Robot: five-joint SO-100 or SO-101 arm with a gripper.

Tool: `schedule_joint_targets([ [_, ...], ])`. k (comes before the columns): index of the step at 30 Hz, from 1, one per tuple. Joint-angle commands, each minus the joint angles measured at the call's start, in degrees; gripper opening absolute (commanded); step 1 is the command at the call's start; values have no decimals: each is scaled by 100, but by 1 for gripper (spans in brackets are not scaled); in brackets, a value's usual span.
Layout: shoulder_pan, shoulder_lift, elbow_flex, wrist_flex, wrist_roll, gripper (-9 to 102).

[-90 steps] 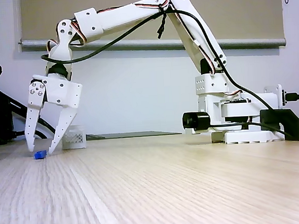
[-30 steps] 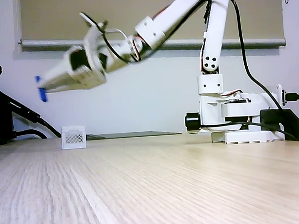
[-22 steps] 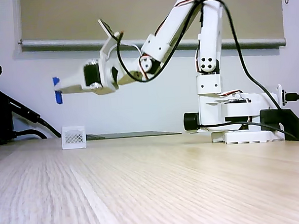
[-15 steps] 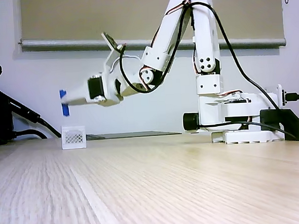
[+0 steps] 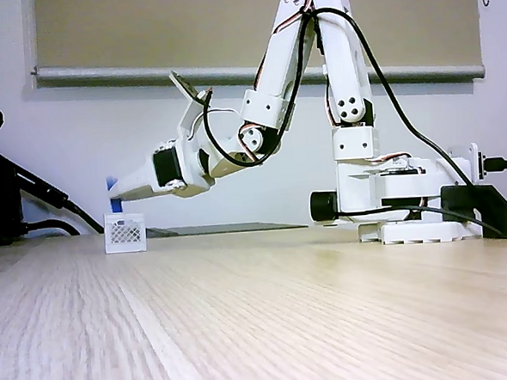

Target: Grasp a peg and put it in the crate.

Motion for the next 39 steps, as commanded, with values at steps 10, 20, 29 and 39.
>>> schedule_joint_targets([
  [10, -360, 1072, -62, 211, 835, 1],
  [20, -1336, 3094, -70, 2979, 4087, -1],
  [29, -2522, 5036, -62, 6390, 7515, -1],
  [39, -3252, 7295, 44, 9624, 9694, 0],
])
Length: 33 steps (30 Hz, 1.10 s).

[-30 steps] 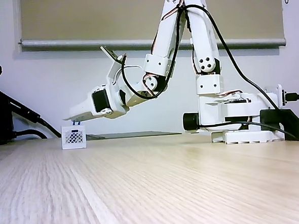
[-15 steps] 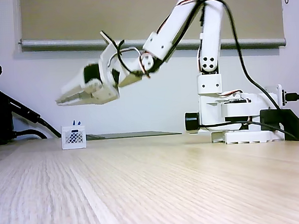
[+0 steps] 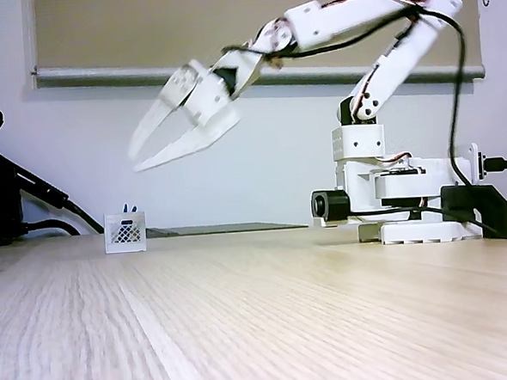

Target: Grasp a peg and put it in the crate.

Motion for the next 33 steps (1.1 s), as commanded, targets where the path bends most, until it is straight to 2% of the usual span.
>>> schedule_joint_targets([
  [1, -281, 976, -97, 1011, 483, 0],
  [6, -396, 2092, 281, 1767, 563, 0],
  [18, -466, 4395, 1863, 2285, 527, 0],
  [33, -483, 4412, 2065, 2470, 571, 0],
])
